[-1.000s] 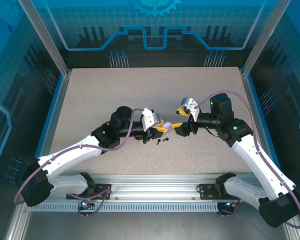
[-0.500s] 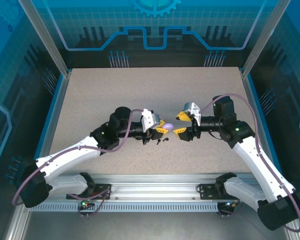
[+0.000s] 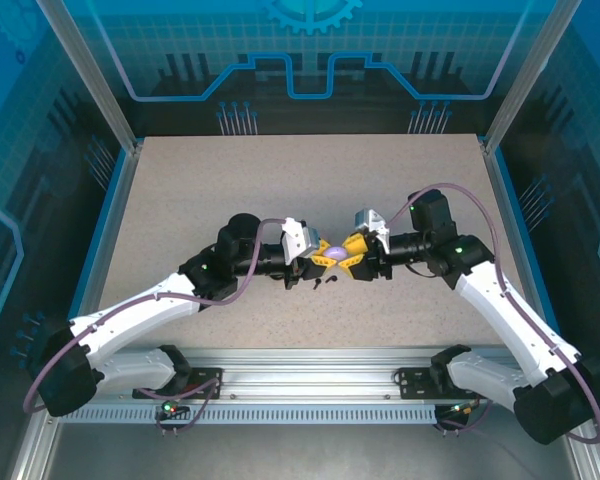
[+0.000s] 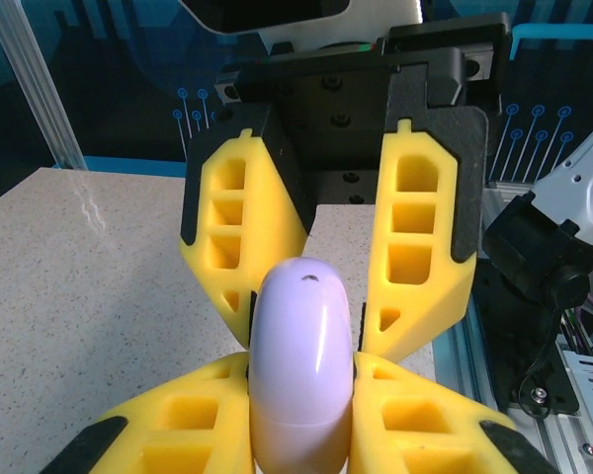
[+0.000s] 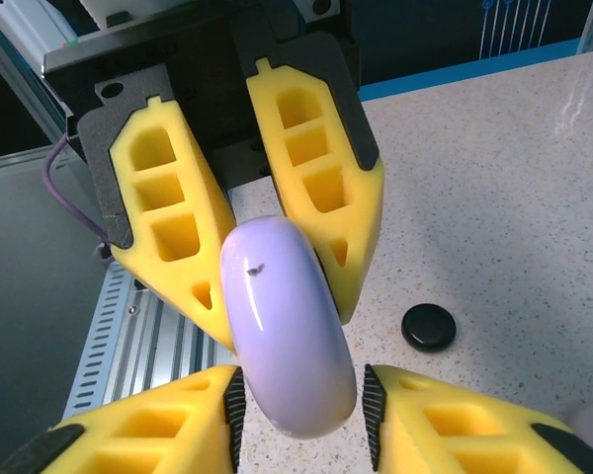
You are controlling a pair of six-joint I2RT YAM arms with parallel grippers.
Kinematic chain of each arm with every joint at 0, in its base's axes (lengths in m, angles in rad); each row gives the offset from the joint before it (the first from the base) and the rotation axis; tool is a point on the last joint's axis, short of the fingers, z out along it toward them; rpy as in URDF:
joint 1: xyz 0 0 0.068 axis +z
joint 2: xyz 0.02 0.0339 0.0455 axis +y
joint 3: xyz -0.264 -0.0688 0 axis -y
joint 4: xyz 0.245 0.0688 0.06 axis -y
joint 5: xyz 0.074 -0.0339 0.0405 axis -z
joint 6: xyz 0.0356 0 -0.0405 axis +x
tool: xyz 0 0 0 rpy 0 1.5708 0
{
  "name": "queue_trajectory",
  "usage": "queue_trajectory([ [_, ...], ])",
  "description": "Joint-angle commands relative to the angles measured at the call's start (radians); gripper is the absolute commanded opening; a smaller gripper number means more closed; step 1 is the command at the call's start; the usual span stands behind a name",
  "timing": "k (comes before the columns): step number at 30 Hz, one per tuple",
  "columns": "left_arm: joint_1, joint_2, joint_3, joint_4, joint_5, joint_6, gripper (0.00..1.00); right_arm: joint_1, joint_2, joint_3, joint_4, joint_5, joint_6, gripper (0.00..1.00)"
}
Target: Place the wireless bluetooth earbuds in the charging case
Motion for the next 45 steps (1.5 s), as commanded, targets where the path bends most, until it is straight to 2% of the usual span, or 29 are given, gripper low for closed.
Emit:
queue_trajectory([
  [1, -0.007, -0.013, 0.020, 0.021, 0.031, -0.003, 0.19, 0.016, 0.004, 0.031, -0.007, -0.050, -0.008, 0.31],
  [6, -0.006, -0.006, 0.023, 0.014, 0.028, -0.001, 0.21, 0.017, -0.007, 0.042, -0.023, -0.067, -0.017, 0.14],
  [12, -0.007, -0.014, 0.007, 0.014, 0.022, 0.006, 0.41, 0.003, -0.039, 0.041, -0.032, -0.064, -0.019, 0.13],
  [18, -0.006, -0.012, 0.005, 0.014, 0.029, -0.003, 0.44, 0.000, -0.037, 0.045, -0.027, -0.060, -0.014, 0.13],
  [21, -0.007, -0.011, 0.007, 0.010, 0.031, -0.004, 0.39, 0.000, -0.027, 0.046, -0.028, -0.056, -0.013, 0.14],
  [27, -0.007, -0.013, 0.017, -0.011, 0.027, 0.003, 0.18, -0.003, -0.016, 0.048, -0.065, -0.026, -0.034, 0.23],
  [31, -0.006, -0.015, 0.018, -0.029, 0.017, 0.016, 0.00, -0.027, -0.040, 0.045, -0.076, -0.005, -0.024, 0.26],
  [35, -0.006, -0.009, -0.002, -0.010, -0.025, 0.033, 0.00, -0.035, -0.051, 0.035, -0.071, 0.044, 0.009, 0.31],
  [41, -0.006, 0.016, 0.005, -0.013, -0.017, 0.025, 0.00, -0.049, -0.074, 0.024, -0.068, 0.085, 0.028, 0.32],
  [45, -0.007, 0.024, 0.013, -0.032, -0.027, 0.035, 0.00, -0.058, -0.088, 0.019, -0.051, 0.126, 0.067, 0.36],
])
